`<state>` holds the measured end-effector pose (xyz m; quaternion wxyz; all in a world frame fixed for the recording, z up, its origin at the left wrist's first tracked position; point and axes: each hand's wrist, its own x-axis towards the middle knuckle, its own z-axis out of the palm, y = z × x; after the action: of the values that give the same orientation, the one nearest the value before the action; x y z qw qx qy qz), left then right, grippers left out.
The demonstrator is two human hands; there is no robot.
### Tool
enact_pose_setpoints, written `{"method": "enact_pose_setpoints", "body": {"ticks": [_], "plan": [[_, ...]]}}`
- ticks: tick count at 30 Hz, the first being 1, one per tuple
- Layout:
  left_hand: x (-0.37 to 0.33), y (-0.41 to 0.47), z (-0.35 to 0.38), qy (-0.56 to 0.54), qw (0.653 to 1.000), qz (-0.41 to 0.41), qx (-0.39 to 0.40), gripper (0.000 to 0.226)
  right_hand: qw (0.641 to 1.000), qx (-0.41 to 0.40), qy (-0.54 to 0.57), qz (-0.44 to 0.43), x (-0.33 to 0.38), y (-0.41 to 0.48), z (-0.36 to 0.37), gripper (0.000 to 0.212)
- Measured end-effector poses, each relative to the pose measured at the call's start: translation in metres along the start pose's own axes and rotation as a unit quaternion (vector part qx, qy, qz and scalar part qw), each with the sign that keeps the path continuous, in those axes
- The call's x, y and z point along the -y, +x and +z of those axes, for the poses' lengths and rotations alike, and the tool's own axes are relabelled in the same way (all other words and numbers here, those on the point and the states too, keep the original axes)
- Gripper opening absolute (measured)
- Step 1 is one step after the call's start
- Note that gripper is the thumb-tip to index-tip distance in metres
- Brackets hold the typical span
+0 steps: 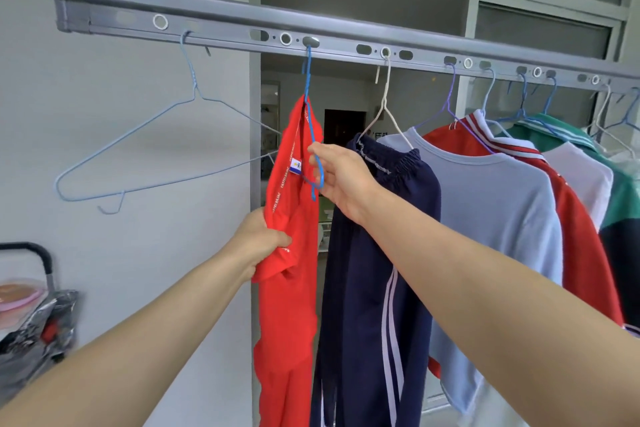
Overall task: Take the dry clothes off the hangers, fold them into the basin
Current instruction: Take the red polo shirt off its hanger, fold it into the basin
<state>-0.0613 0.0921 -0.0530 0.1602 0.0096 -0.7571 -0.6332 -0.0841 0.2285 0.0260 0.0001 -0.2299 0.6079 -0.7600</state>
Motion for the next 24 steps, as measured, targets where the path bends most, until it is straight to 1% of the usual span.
{"method": "enact_pose_setpoints", "body": {"ticks": [2, 5, 7, 9, 11, 13, 14, 15, 16, 17, 18, 20, 22, 24], "plan": [[0.006, 0.007, -0.005, 0.001, 0.999, -0.009, -0.031, 0.031, 1.000, -0.016, -0.016, 0.012, 0.001, -0.003, -0.002, 0.022], [0.008, 0.012, -0.007, -0.012, 0.998, 0.001, -0.066, 0.025, 0.999, -0.036, 0.006, 0.023, -0.002, -0.006, -0.006, 0.037], [0.006, 0.017, -0.007, -0.042, 0.995, 0.010, -0.094, 0.022, 0.999, -0.041, 0.028, 0.022, -0.006, -0.008, -0.007, 0.037], [0.001, 0.024, -0.008, -0.074, 0.990, 0.020, -0.119, 0.014, 0.999, -0.034, 0.026, 0.011, -0.008, -0.010, -0.009, 0.031], [-0.006, 0.031, -0.009, -0.090, 0.987, 0.030, -0.130, 0.010, 0.999, -0.019, -0.021, -0.017, -0.008, -0.010, -0.011, 0.023], [-0.016, 0.038, -0.009, -0.099, 0.986, 0.046, -0.130, 0.009, 0.993, 0.010, -0.100, -0.060, -0.007, -0.010, -0.011, 0.042], [-0.021, 0.042, -0.009, -0.101, 0.985, 0.053, -0.130, 0.011, 0.986, 0.026, -0.141, -0.082, -0.006, -0.011, -0.010, 0.046], [-0.026, 0.046, -0.008, -0.100, 0.985, 0.061, -0.129, 0.012, 0.979, 0.040, -0.175, -0.101, -0.005, -0.012, -0.008, 0.041], [-0.031, 0.051, -0.007, -0.095, 0.985, 0.069, -0.128, 0.012, 0.972, 0.048, -0.201, -0.114, -0.005, -0.013, -0.008, 0.032], [-0.035, 0.056, -0.006, -0.087, 0.985, 0.076, -0.126, 0.011, 0.967, 0.046, -0.218, -0.123, -0.003, -0.014, -0.007, 0.022], [-0.038, 0.061, -0.004, -0.080, 0.985, 0.083, -0.125, 0.011, 0.965, 0.037, -0.225, -0.129, -0.001, -0.015, -0.008, 0.017], [-0.043, 0.074, -0.001, -0.058, 0.987, 0.091, -0.123, 0.010, 0.970, 0.005, -0.207, -0.131, 0.003, -0.015, -0.013, 0.018], [-0.047, 0.084, 0.007, -0.038, 0.989, 0.090, -0.113, 0.012, 0.984, -0.034, -0.133, -0.116, 0.011, -0.017, -0.024, 0.026], [-0.049, 0.092, 0.013, -0.025, 0.989, 0.090, -0.118, 0.014, 0.992, -0.052, -0.037, -0.104, 0.018, -0.020, -0.036, 0.029]]}}
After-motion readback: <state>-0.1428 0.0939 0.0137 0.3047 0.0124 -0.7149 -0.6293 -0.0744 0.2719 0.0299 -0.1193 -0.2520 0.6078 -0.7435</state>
